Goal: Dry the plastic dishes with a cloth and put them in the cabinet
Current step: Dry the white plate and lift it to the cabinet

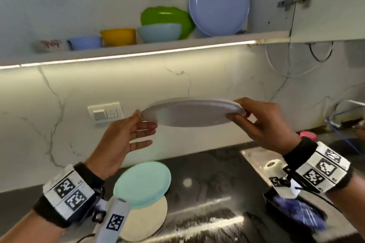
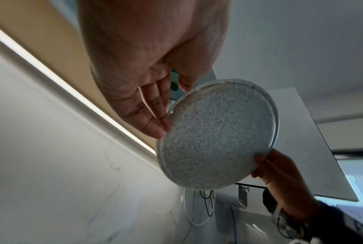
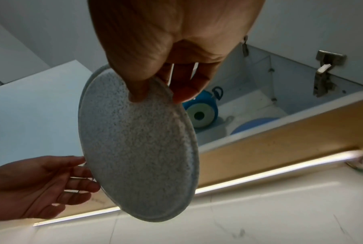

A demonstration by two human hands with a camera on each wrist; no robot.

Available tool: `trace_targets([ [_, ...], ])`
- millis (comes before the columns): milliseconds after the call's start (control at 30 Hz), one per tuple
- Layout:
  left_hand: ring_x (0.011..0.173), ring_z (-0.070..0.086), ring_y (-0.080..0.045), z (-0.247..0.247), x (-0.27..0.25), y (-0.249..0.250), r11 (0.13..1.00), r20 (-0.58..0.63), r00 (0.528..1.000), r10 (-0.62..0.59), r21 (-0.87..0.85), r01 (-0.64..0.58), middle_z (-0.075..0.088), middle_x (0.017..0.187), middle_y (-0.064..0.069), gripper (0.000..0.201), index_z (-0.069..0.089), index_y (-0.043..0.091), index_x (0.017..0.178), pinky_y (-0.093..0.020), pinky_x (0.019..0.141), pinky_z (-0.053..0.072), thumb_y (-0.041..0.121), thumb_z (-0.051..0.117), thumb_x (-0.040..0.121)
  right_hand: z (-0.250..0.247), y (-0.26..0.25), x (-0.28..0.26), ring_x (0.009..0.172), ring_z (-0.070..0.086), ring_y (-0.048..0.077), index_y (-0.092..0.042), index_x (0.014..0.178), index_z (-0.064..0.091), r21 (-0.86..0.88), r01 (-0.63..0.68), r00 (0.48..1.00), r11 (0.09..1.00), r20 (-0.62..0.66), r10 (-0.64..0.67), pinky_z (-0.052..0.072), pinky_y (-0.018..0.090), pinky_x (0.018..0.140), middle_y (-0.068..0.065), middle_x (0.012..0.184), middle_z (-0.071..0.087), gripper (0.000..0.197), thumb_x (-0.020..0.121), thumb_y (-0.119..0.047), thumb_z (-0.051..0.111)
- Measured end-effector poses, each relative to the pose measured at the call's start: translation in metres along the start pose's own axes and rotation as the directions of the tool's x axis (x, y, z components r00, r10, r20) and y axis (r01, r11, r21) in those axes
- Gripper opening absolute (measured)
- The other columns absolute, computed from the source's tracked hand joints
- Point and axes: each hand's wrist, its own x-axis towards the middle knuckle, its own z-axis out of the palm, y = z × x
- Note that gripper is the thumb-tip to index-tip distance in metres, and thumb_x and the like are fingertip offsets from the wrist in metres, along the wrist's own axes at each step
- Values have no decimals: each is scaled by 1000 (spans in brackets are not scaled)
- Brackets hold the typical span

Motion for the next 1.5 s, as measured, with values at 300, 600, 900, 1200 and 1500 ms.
trace_targets([
  [300,105,62,-1,-1,68,104,430,171,704,690,685,-588,70,110,17,34,70,30,113,-19,82,52,54,59,91,-71,34,115,68,67,13,-35,97,63,113,-3,956,994,-291,36,53,32,60,-11,78,67,15,90,-47,58],
  [600,101,64,-22,-3,150,122,13,353,618,703,862,-507,70,112,7,51,73,24,112,-43,86,54,61,49,85,-107,72,202,83,67,-1,-19,103,68,125,10,918,992,-394,41,52,13,67,-7,91,71,13,93,-26,67],
  [900,102,64,-18,22,190,115,42,325,668,669,882,-470,70,113,9,59,72,26,112,-39,84,54,68,44,83,-98,113,240,65,63,27,-26,111,66,-464,43,965,885,-210,-156,46,33,55,0,78,70,35,95,-52,48],
  [1200,101,63,-12,41,222,110,66,315,716,623,891,-449,69,112,16,65,72,33,111,-35,83,51,75,35,79,-88,161,271,87,67,24,-21,115,63,-180,-284,948,942,-202,247,55,47,79,0,104,70,31,97,-46,57],
  [1500,87,65,2,30,238,121,196,273,742,612,857,-477,73,91,23,68,77,38,94,-25,74,54,88,41,66,-65,197,322,83,71,30,-17,113,65,164,-534,839,829,-20,544,62,48,72,9,111,67,27,94,-37,66],
])
